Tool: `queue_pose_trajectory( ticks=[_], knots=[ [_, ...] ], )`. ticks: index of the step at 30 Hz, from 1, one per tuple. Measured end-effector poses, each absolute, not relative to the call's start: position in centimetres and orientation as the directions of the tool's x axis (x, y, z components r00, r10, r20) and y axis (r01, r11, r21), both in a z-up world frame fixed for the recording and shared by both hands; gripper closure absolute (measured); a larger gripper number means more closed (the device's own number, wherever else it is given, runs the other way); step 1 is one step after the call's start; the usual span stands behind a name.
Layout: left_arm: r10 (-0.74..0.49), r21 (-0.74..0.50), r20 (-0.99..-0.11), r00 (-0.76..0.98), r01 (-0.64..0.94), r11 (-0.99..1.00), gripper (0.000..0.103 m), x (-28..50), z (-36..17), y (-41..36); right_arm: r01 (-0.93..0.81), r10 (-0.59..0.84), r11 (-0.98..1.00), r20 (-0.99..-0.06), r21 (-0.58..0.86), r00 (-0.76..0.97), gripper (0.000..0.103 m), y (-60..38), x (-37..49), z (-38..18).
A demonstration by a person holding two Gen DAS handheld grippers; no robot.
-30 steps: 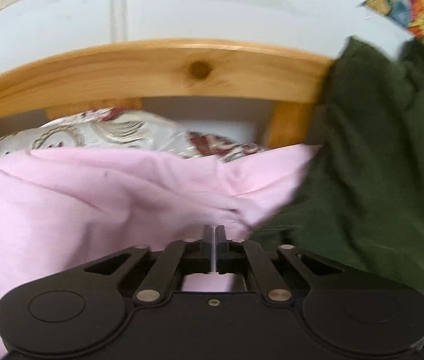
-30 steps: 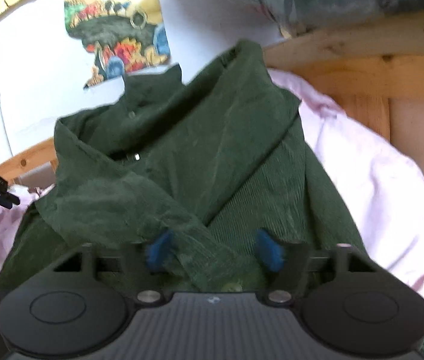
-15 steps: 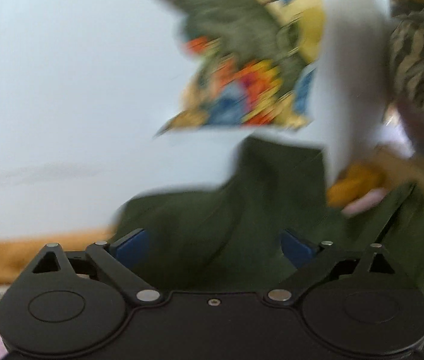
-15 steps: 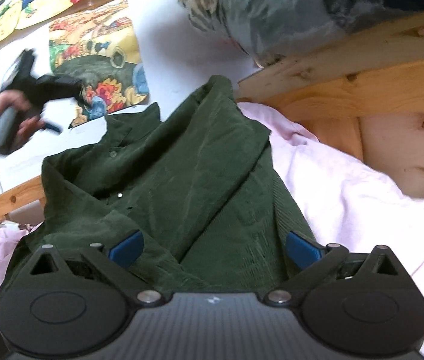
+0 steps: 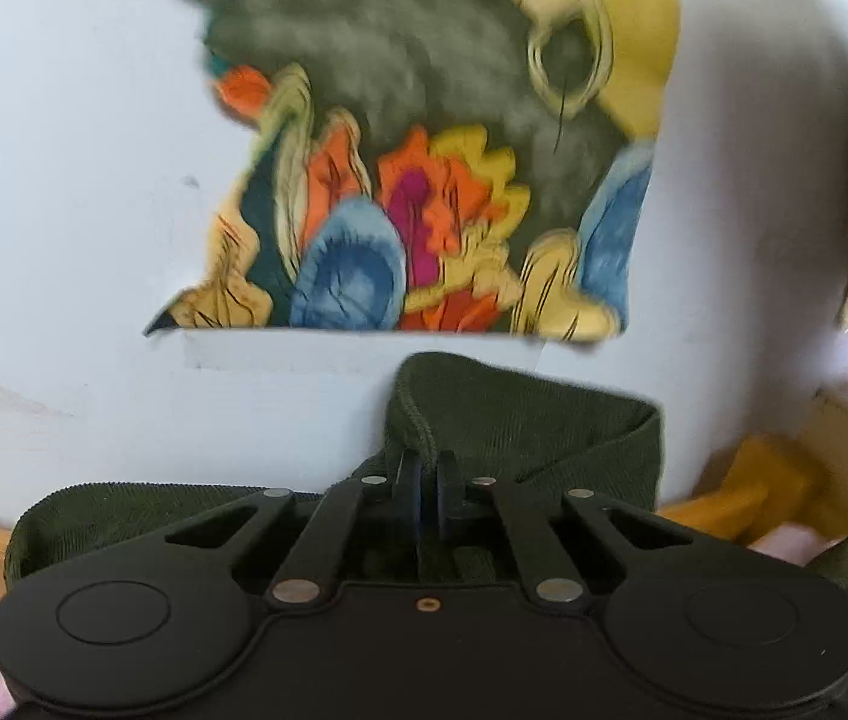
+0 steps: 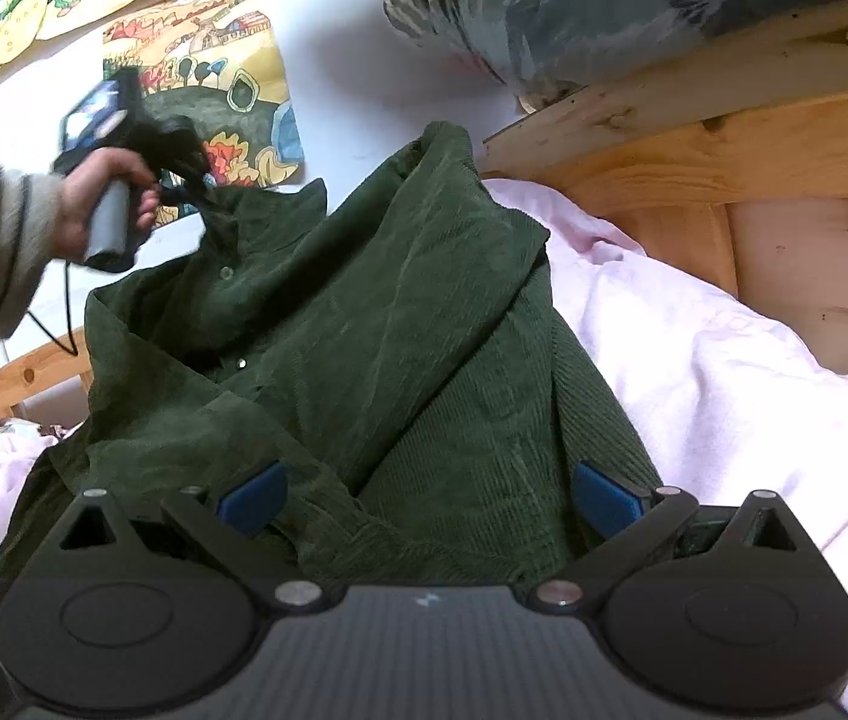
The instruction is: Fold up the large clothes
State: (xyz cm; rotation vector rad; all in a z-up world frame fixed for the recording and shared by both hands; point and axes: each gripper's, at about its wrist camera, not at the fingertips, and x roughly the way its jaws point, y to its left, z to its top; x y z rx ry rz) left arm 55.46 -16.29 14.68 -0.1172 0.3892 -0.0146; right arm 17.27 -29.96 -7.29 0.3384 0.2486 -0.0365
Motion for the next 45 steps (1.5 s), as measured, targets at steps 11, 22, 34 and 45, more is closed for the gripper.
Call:
queue_pose_trajectory(
  ticks=[11,22,34,45],
  knots=[
    [-0.25,-0.225,-0.121,0.961,0.219,0.949,0.1,36.1,11.9,-10.5,0.078,-0.029,0.957,-0.173,0.28,0.985,0.0,-28.7,15.4,-5.0],
    [-0.445,-0.188,-0.414,0.794,0.404,0.895,0.099,24.6,3.1,-6.9,0.123,-0.087,0.935,-0.121,0.332,0.989,0.0,-29.3,14.4,-3.4],
    [-0.451,-0.119,-0.507,0.735,0.459,0.881,0.036,22.1,1.4,-3.7,0.135,-0.055,0.881,-0.186,0.454,0.981,0.0,-31.3,16.8,-5.8],
    [-0.134,-0.322,-0.512,0.849,-0.045,0.946,0.029,34.8,1.7,7.8,0.069,-0.009,0.939,-0.175,0.336,0.985,0.003,-32.3,20.0,-2.6]
  ],
)
